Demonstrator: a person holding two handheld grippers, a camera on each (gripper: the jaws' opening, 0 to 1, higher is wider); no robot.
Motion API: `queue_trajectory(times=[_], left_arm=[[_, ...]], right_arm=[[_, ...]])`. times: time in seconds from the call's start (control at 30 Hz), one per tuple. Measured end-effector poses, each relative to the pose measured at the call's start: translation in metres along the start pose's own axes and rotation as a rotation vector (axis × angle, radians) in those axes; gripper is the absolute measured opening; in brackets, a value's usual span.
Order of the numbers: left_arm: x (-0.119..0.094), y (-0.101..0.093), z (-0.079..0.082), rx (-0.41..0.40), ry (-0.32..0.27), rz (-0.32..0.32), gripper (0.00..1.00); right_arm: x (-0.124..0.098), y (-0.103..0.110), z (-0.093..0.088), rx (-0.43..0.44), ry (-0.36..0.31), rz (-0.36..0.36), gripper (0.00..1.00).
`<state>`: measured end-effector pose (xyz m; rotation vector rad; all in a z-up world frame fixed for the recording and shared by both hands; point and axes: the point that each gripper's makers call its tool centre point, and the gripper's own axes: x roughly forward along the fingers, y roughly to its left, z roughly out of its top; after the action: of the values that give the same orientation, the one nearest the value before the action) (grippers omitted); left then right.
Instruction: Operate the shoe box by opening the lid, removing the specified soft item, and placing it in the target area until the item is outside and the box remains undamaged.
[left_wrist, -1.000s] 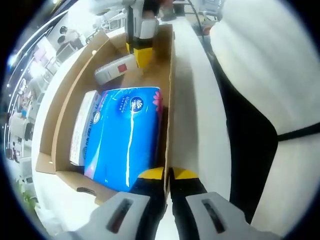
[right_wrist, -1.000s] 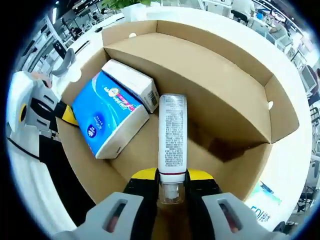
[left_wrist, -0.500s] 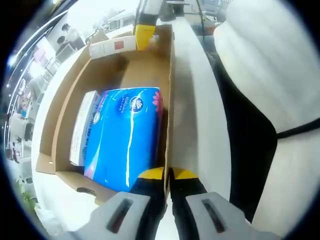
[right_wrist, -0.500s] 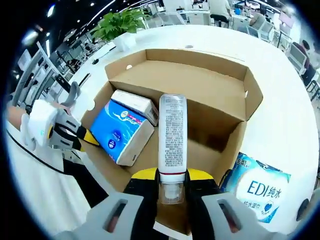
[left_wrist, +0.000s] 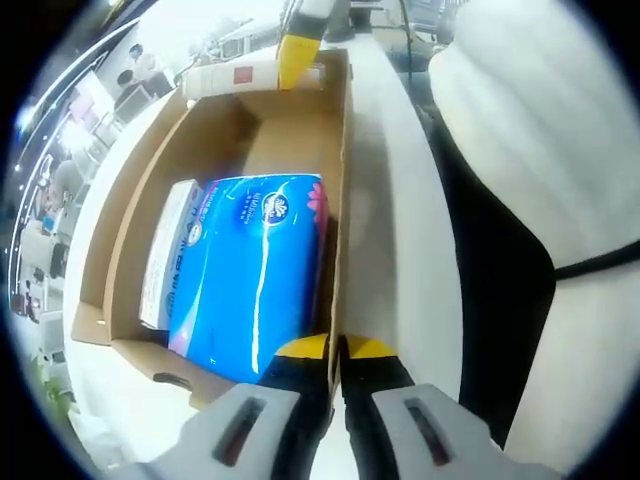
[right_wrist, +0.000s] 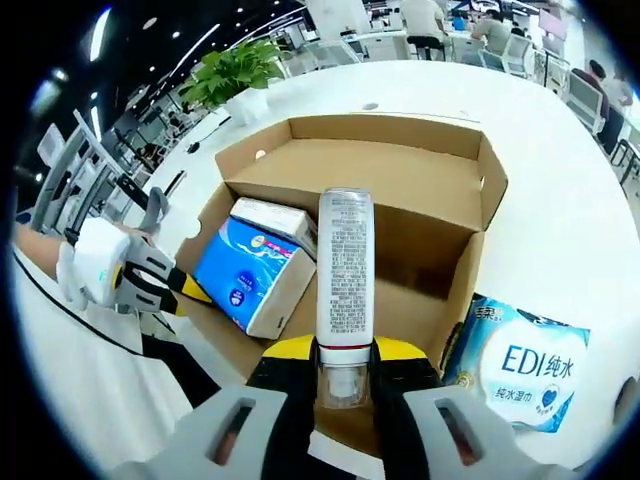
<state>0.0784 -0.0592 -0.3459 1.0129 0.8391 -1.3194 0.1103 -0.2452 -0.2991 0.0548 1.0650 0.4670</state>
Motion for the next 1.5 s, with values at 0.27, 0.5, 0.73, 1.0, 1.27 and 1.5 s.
queue_trajectory(times=[0.27,0.5,0.73,1.0,1.27,1.5], left_arm=[[0.0,0.0,0.0,0.0,-0.001,0.001,0.03],[0.0,0.0,0.0,0.001,-0.002,0.0,0.03],[0.0,0.0,0.0,0.001,-0.003,-0.001,0.03],[0.001,-0.001,0.001,0.013,-0.007,-0.008,0.03],[0.0,-0.001,0.001,0.013,-0.011,-0.007,0.03],[0.0,-0.001,0.001,0.008,-0.011,-0.009,0.03]], right_arm=[[-0.008,-0.007,0.006,-0.009,-0.051,-0.052,0.18],[-0.031,-0.021,0.029,-0.073,-0.181,-0.141,0.18],[-0.034,-0.018,0.027,-0.081,-0.209,-0.113,0.18],[-0.039,-0.013,0.031,-0.051,-0.255,-0.072,0.18],[-0.057,-0.029,0.04,-0.012,-0.294,-0.085,0.18],[-0.067,-0.035,0.046,0.014,-0.304,-0.104,0.18]])
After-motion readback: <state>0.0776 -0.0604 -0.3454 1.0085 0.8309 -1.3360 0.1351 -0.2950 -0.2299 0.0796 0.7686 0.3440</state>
